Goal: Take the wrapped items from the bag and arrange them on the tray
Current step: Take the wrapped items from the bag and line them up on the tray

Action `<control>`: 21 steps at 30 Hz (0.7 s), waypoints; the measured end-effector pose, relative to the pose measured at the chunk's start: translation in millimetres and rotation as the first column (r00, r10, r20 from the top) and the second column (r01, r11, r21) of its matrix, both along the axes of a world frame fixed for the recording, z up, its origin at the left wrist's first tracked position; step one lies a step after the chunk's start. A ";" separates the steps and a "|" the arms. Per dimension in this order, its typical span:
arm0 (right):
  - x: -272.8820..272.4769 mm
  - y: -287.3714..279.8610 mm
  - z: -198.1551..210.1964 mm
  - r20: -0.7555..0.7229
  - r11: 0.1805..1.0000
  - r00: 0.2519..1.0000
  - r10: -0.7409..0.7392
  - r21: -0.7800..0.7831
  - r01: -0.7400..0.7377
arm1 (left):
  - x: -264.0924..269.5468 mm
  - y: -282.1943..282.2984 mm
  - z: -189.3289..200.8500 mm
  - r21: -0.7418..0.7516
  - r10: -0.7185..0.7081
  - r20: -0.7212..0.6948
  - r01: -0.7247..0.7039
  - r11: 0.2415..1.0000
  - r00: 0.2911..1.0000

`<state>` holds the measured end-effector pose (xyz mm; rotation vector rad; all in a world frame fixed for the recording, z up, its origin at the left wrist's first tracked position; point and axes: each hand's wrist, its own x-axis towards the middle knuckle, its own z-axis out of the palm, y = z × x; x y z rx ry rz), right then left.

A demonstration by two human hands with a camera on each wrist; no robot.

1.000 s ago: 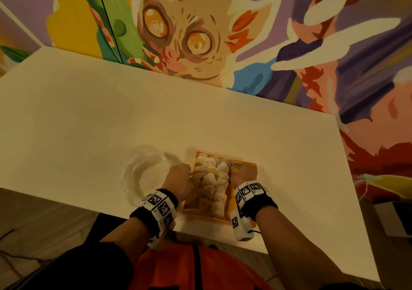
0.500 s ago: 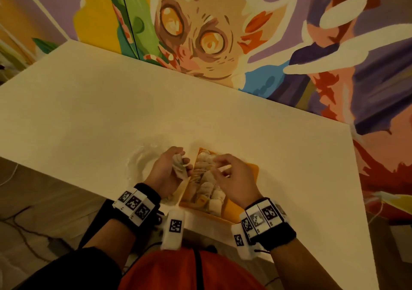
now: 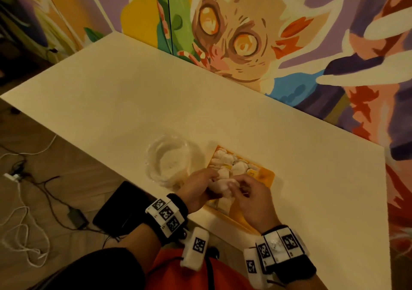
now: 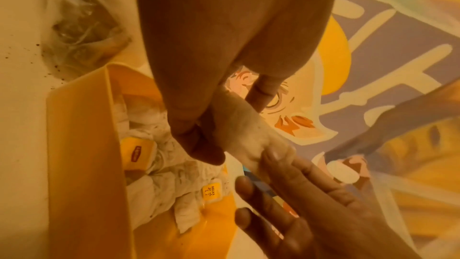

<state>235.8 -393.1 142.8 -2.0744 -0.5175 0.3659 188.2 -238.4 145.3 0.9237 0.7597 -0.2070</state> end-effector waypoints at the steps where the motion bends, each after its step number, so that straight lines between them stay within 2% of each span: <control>1: 0.8 -4.7 -0.4 -0.010 1.000 1.000 -0.019 0.002 0.019 | 1.5 -0.6 -1.8 0.040 -0.027 0.003 0.027 0.999 1.000; 7: 0.5 -12.2 3.8 0.022 0.999 0.999 -0.050 0.024 0.049 | 8.0 5.2 -2.1 0.163 -0.195 0.053 0.184 0.969 0.979; 10: 2.7 -8.7 2.4 0.049 0.998 0.997 -0.065 -0.021 0.066 | 9.7 14.2 -3.3 0.308 -0.313 0.075 0.277 0.910 0.947; 12: 4.8 -5.0 2.4 0.063 0.996 0.996 -0.070 -0.045 0.073 | 11.5 20.2 -6.5 0.456 -0.412 0.094 0.329 0.827 0.906; 16: 7.4 3.6 9.9 0.089 0.990 0.992 -0.090 -0.103 0.099 | 18.6 29.5 -13.2 0.762 -0.610 0.094 0.338 0.553 0.786; 17: 7.2 5.1 11.8 0.087 0.989 0.992 -0.093 -0.107 0.102 | 20.8 30.9 -13.8 0.791 -0.626 0.091 0.326 0.518 0.774; 19: 6.4 8.7 12.3 0.048 0.987 0.989 -0.138 -0.081 0.141 | 24.6 33.9 -15.8 0.799 -0.633 0.126 0.300 0.521 0.764; 21: 6.0 11.7 8.7 -0.044 0.975 0.974 -0.220 -0.011 0.220 | 26.7 34.7 -15.1 0.778 -0.620 0.173 0.280 0.563 0.766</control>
